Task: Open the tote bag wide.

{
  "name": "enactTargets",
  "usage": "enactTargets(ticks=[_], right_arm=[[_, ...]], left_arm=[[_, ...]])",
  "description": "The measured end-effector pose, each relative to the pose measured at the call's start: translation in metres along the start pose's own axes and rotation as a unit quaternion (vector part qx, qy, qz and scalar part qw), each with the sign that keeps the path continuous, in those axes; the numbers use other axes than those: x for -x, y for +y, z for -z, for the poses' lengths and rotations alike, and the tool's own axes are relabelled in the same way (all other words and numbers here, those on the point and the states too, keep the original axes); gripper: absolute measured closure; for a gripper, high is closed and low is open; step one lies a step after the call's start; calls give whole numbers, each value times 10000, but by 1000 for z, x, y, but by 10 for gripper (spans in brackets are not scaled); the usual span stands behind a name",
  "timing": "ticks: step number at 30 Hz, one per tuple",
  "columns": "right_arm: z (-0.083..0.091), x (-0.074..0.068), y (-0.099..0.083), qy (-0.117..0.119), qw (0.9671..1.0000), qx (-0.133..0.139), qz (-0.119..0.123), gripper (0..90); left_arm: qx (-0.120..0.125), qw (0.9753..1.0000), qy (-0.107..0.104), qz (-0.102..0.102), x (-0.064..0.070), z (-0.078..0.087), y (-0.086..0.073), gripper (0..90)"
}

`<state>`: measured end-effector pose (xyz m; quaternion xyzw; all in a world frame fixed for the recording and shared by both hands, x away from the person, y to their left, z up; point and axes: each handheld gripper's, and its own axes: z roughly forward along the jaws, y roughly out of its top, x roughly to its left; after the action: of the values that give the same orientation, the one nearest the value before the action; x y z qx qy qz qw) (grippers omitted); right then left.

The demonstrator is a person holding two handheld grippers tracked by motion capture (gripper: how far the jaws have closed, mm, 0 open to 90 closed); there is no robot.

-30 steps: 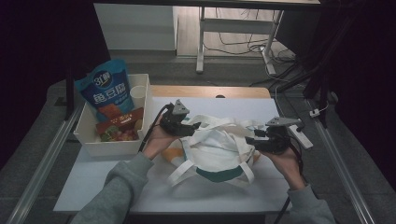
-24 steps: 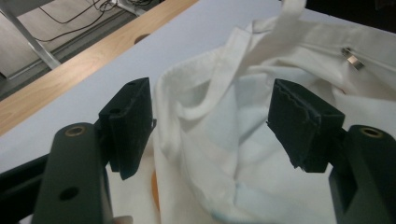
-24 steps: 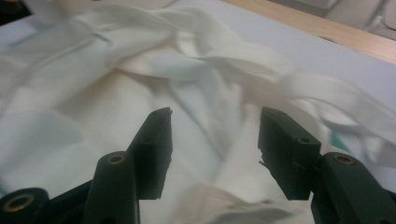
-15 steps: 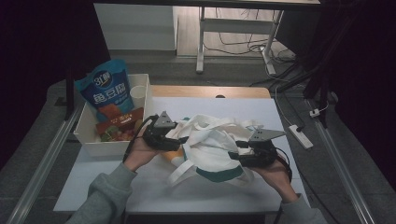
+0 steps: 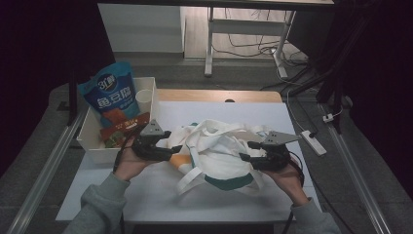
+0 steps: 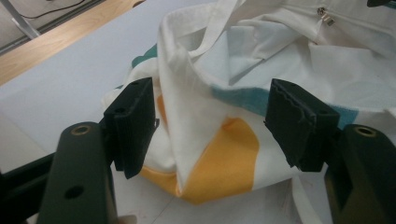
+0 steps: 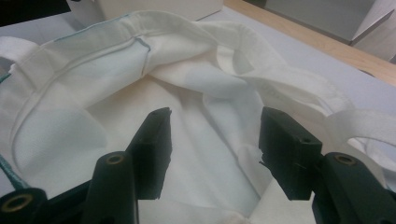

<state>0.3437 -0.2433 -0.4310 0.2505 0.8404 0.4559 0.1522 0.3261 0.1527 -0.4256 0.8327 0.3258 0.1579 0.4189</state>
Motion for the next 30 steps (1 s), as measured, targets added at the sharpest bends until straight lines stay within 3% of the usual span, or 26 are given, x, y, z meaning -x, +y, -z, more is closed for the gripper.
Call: enactTargets(ticks=[9,30], right_arm=[[6,4,-6,-227,9997,121,-9,440],[6,10,-12,-302,9995,54,-98,436]], left_arm=[[-4,9998,-16,211,-14,4,-5,337],[0,9986,285,442,-37,19,-13,336]])
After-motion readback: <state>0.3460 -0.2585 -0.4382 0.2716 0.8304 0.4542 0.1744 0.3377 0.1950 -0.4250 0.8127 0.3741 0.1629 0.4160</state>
